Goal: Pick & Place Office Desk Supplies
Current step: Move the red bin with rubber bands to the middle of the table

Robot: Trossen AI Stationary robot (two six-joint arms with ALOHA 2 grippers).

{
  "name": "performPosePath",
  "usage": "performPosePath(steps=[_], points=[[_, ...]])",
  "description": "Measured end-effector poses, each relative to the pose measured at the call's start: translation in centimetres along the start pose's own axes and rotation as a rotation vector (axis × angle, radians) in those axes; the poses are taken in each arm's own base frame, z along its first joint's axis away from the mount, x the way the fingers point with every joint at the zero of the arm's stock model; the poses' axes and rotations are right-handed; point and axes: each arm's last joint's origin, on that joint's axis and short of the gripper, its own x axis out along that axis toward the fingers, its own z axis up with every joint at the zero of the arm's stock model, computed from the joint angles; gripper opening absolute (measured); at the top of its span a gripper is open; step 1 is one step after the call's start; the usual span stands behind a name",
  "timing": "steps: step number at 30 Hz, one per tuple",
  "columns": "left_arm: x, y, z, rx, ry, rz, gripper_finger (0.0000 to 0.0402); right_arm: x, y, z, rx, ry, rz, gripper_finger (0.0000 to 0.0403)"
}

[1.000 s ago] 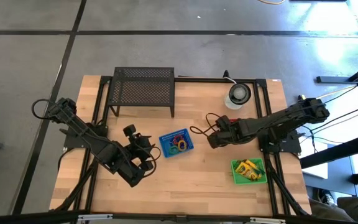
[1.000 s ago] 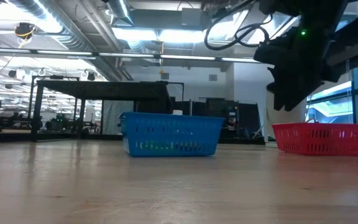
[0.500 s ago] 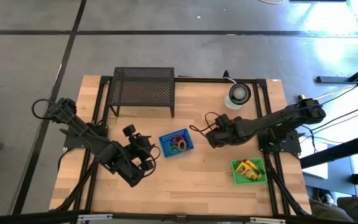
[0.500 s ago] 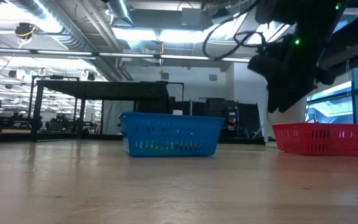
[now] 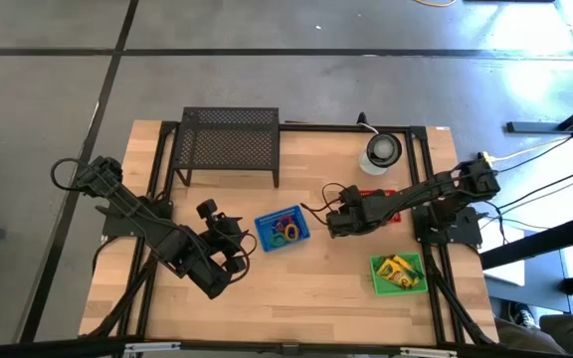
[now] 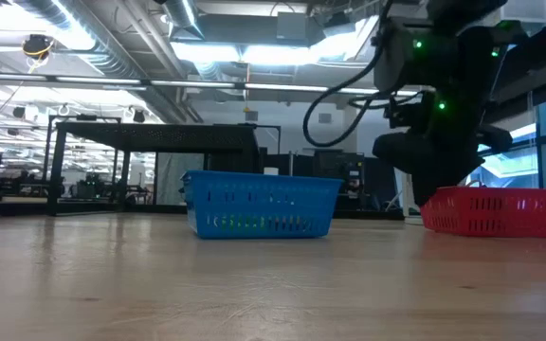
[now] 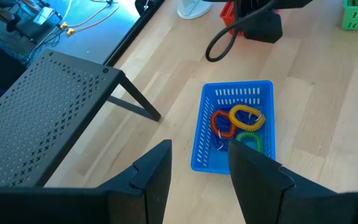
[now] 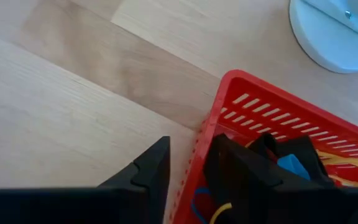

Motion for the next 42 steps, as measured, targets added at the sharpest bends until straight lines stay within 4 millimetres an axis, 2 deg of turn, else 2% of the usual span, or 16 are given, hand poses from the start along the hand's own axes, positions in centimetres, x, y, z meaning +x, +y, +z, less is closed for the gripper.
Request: performPosePath(steps=[10, 17, 23, 28, 34, 42], points=[[0.0, 0.0, 0.0, 0.002, -0.001, 0.001, 0.0153, 0.0, 0.0, 0.0, 0.004, 0.024, 0.007, 0.0012], [0.0, 0.0, 0.0, 0.002, 0.0, 0.0, 0.0153, -0.3, 0.7, -0.3, 0.013, 0.071, 0.085, 0.003], [0.0, 0.0, 0.0, 0.003, 0.0, 0.0, 0.0153, -1.6, 3.2, -0.8, -0.06, 0.052, 0.336, 0.0012], [0.0, 0.0, 0.0, 0.027, 0.001, 0.0, 0.0153, -4.2, 5.3, -0.7, -0.256, 0.034, 0.55, 0.002], [0.0, 0.0, 0.0, 0.027, 0.001, 0.0, 0.0153, -6.7, 6.5, -1.4, -0.536, -0.002, 0.687, 0.0034], [0.0, 0.0, 0.0, 0.028, 0.004, -0.002, 0.0153, -7.1, 6.6, -2.6, -0.727, -0.027, 0.708, 0.0028]])
